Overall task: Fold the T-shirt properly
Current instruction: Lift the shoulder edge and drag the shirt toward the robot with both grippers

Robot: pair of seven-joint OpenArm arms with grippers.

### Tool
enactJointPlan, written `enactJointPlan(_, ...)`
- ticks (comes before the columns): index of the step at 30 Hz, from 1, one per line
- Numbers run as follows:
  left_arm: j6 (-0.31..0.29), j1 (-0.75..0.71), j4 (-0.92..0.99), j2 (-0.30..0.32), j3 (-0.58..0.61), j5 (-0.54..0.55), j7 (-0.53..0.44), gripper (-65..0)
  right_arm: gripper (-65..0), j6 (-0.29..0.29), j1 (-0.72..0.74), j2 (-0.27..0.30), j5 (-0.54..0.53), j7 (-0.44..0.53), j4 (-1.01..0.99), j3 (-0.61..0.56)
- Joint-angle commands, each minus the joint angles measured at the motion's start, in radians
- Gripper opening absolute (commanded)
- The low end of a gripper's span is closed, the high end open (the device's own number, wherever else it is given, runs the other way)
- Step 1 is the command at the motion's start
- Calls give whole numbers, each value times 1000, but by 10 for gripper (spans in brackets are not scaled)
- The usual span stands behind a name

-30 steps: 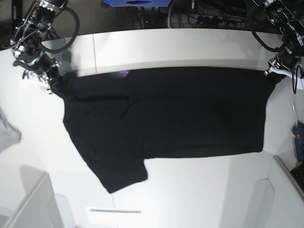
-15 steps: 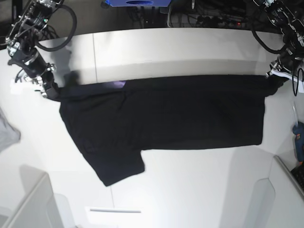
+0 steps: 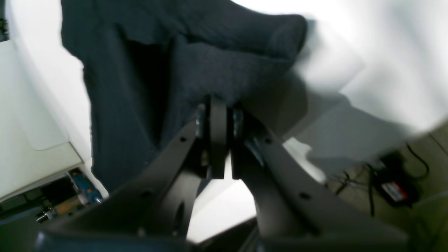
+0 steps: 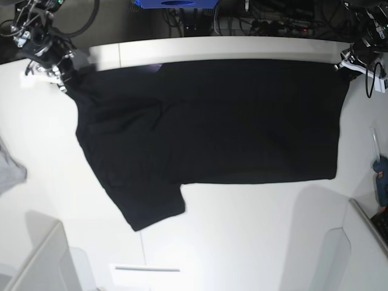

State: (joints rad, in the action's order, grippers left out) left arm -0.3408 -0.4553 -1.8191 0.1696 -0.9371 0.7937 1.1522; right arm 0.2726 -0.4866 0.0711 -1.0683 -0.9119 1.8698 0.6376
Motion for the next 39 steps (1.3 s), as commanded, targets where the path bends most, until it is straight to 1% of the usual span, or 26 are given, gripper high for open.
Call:
enactJointPlan(1,-1,-6,0,15,-9,7,-18,-650,-650,-6,-4,12,-3,17,0,8)
enactJointPlan(4,-1,-18,45,15,-9,7,-19,-650,-650,-17,-8,12,63,17,-25,8)
enactJointPlan(7,-1,-20,71,15,-9,7,-19,-650,-650,-97,-19,2,119,17,-25,8)
enactJointPlan(8,-1,-21,75,15,-9,7,-19,-650,-650,-103,-25,0,130,17,-25,8)
enactJointPlan(10,-1,-30,72,15,-9,-12,-19,-650,-650,-103,-31,-11,141,17,-25,9)
enactJointPlan(12,-2,-33,69,15,-7,-55,-19,-650,-650,-103,-44,-20,152,18,-22,28)
enactJointPlan(15,-4,-38,72,12,-6,-107,-21,-650,-650,-105,-51,-20,152,18,-20,57)
enactJointPlan(18,-4,-61,77,11,0,-132,-87,-650,-650,-105,-67,-20,153,17,-20,67)
enactJointPlan(21,-4,-89,77,9,3,-130,-148,-650,-650,-105,-73,-18,153,17,-25,63)
enactJointPlan(38,-1,-95,75,8,-7,-130,-150,-650,-650,-106,-73,-26,148,15,-25,66)
enactJointPlan(39,-1,-95,75,8,-7,-130,-150,-640,-611,-106,-73,-37,150,17,-20,69)
